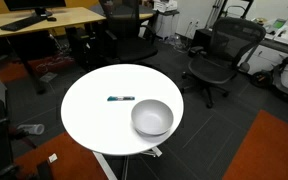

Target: Move the green marker to the right

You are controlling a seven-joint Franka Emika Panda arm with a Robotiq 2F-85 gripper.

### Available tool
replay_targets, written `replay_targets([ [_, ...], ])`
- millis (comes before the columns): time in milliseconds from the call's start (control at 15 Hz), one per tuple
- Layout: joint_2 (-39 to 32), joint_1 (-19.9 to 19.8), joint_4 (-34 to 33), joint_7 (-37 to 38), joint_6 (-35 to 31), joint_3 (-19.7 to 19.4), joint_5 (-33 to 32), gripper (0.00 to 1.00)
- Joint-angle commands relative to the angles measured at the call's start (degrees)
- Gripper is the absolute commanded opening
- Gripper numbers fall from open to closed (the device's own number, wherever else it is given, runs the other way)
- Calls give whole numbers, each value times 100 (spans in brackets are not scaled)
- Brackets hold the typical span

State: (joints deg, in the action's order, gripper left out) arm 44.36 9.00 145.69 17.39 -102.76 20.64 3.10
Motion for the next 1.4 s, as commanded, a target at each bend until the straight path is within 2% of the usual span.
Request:
replay_targets([
  [0, -24, 74, -10, 45, 8, -58, -46, 100],
  [267, -53, 65, -7, 9, -27, -80, -62, 100],
  [600, -372, -209, 53, 100, -378, -292, -122, 100],
  [867, -854, -522, 144, 257, -1039, -503, -170, 100],
  [1333, -2170, -1236, 186, 1431, -2702, -556, -507, 100],
])
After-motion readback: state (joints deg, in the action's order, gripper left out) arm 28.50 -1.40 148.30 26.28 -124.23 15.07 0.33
